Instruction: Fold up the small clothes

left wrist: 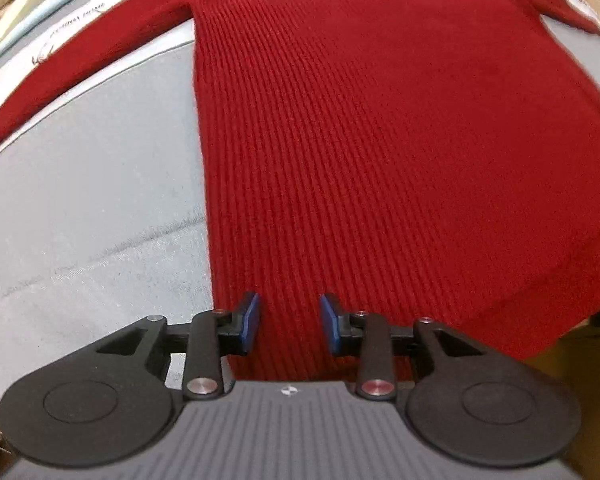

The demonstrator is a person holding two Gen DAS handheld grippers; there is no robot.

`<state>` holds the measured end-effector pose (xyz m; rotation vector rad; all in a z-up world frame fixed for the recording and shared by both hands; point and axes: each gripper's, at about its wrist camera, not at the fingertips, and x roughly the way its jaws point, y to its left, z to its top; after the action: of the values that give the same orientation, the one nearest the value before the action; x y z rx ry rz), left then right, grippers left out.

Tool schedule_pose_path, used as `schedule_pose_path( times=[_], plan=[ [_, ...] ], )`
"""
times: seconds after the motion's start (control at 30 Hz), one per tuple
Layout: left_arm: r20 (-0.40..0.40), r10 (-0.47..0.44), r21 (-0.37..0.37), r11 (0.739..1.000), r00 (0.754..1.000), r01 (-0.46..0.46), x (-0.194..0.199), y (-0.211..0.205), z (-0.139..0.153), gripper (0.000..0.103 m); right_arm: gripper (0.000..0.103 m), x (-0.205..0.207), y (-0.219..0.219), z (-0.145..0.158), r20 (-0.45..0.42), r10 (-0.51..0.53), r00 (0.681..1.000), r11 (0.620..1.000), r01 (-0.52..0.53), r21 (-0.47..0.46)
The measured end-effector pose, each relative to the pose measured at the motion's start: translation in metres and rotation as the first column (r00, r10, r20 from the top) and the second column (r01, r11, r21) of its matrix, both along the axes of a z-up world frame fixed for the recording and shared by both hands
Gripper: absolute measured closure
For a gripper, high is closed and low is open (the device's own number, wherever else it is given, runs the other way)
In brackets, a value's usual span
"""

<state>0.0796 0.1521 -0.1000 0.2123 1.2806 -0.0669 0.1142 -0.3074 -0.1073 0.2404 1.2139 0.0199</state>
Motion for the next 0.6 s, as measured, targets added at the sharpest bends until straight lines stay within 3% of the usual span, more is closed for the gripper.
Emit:
schedule_pose_path(
  times=[0.2, 0.43, 0.6],
  plan=[
    [0.170, -0.026, 0.004, 1.000, 0.985, 0.025, 0.004, -0.011, 0.039, 0.055, 0.071, -0.004, 0.013, 0.036, 0.157, -0.001, 0.988, 1.000, 0.000, 0.002],
    [0.295, 0.006, -0.050, 0.999, 0.956, 0.009, 0.029, -0.044, 0.066, 0.052, 0.071, 0.021, 0.005, 0.095, 0.341, -0.005, 0.940, 1.000, -0.001, 0.016],
    [0.447, 0.055, -0.092, 0.996, 0.893, -0.016, 0.038, -0.070, 0.105, 0.045, 0.063, 0.051, -0.026, 0.144, 0.521, -0.054, 0.852, 0.998, 0.036, 0.045]
  ],
)
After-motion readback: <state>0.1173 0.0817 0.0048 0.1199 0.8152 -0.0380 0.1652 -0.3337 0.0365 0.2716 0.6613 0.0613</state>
